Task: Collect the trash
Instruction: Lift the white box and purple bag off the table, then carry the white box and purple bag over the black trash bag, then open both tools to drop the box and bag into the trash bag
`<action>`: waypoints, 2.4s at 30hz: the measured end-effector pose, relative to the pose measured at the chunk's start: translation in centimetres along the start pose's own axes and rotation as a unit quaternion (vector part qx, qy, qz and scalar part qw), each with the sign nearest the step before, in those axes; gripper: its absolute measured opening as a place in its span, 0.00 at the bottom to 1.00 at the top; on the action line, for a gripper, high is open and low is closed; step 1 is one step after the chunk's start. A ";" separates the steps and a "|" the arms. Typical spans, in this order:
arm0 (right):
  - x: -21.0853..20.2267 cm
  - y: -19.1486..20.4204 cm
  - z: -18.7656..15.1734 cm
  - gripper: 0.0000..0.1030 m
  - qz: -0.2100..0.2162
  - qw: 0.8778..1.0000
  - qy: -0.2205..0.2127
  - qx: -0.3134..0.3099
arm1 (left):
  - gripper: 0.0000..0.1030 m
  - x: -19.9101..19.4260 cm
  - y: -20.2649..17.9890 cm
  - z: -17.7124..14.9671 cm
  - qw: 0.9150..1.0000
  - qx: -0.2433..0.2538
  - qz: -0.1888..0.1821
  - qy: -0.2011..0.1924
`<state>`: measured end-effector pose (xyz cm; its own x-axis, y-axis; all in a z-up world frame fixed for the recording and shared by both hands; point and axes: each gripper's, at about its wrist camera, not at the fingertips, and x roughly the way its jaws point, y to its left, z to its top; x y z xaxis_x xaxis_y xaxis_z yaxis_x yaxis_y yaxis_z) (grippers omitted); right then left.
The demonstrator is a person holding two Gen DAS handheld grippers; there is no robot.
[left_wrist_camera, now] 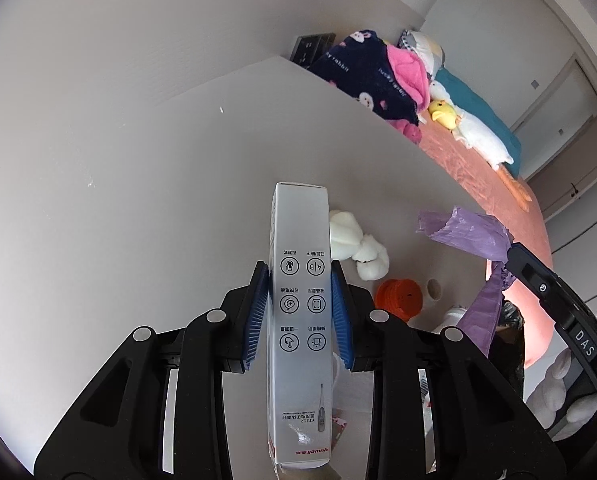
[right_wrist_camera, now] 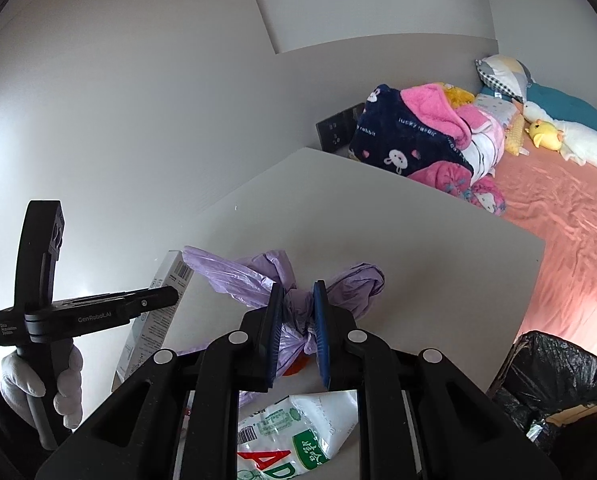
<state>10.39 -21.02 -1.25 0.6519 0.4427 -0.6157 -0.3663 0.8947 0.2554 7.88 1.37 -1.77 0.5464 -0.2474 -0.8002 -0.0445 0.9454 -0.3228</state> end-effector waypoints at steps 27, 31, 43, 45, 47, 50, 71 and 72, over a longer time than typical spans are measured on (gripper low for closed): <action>-11.3 -6.9 -2.1 0.16 -0.062 0.994 -0.072 0.057 | 0.29 -1.3 -13.0 0.1 0.990 0.099 -0.100 -0.014; -12.7 -8.2 -2.6 0.16 -0.079 0.991 -0.081 0.067 | 0.29 -0.8 -15.0 -0.2 0.986 0.115 -0.117 -0.008; -16.3 -11.7 -4.8 0.16 -0.126 0.982 -0.099 0.099 | 0.29 0.8 -20.6 -1.7 0.974 0.158 -0.159 0.017; -17.1 -12.4 -5.2 0.16 -0.133 0.980 -0.102 0.105 | 0.29 1.1 -21.5 -1.8 0.972 0.164 -0.167 0.022; -17.7 -12.9 -5.5 0.16 -0.141 0.978 -0.105 0.111 | 0.29 1.3 -22.4 -2.0 0.969 0.171 -0.174 0.026; -18.7 -13.8 -5.8 0.16 -0.151 0.975 -0.110 0.118 | 0.29 1.6 -23.9 -2.3 0.965 0.182 -0.187 0.034; -24.7 -19.9 -9.4 0.51 -0.194 0.950 -0.139 0.203 | 0.78 4.3 -32.5 -5.7 0.927 0.243 -0.262 0.109; -25.2 -20.0 -9.5 0.65 -0.206 0.943 -0.150 0.212 | 0.87 4.3 -32.8 -5.9 0.928 0.245 -0.260 0.106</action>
<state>-5.04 -50.67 2.04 0.8633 -0.0081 -0.5046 0.2158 0.9098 0.3546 6.75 -31.96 2.42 0.2075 -0.6838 -0.6995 0.5932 0.6566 -0.4659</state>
